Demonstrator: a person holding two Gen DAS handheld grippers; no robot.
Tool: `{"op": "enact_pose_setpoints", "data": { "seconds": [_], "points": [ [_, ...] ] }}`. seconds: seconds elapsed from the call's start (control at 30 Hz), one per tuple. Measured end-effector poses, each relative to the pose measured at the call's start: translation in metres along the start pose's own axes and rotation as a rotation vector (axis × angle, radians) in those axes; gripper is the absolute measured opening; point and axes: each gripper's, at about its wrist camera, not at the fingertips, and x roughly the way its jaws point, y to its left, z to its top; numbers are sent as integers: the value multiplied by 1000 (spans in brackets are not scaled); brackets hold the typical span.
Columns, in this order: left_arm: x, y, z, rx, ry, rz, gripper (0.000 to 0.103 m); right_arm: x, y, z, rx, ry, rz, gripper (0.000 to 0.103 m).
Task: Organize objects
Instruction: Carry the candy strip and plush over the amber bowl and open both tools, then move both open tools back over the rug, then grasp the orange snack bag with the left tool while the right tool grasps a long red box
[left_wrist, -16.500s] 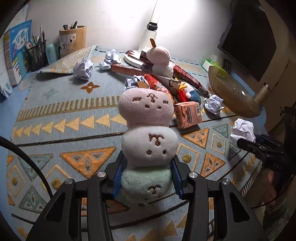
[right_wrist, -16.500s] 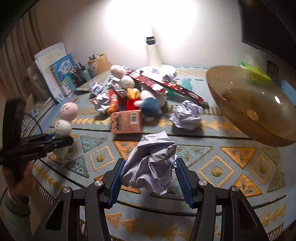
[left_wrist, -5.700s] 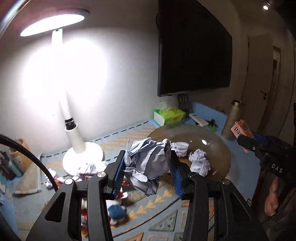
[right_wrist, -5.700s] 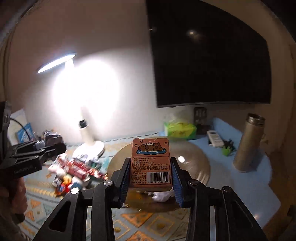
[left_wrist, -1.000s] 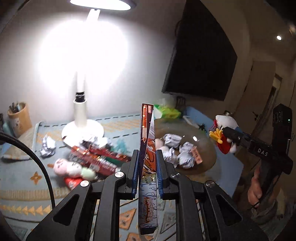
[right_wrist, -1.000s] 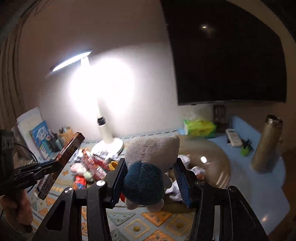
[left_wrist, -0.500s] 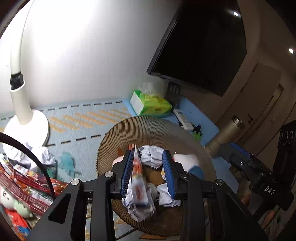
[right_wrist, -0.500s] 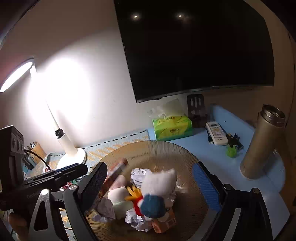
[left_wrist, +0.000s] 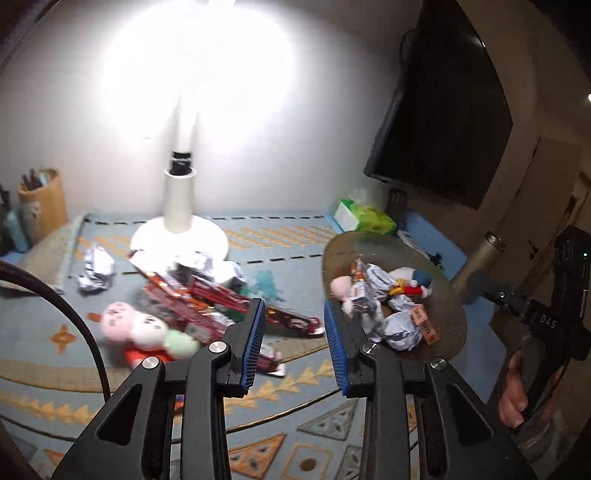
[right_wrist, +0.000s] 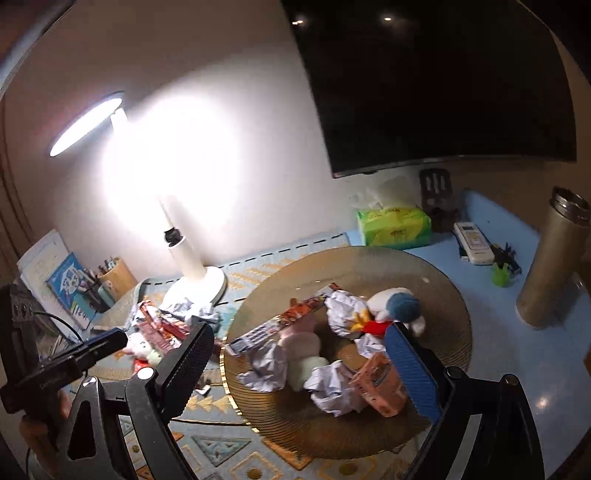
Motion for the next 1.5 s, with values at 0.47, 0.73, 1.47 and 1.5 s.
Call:
{"op": "enact_pose_setpoints", "data": {
  "seconds": [0.47,0.73,1.47,1.5],
  "points": [
    [-3,173,-91,-277,212,322,52,123,161,-97,-332,222,-3,103],
    [17,172,-100,-319,216,230,103,154,141,-98,-248,338,-21,103],
    [92,103,-51,-29,302,247,65,147,128,-92,-150,329,46,103],
    [89,102,-52,-23,301,212,52,147,127,-91,-144,330,50,103]
  ]
}}
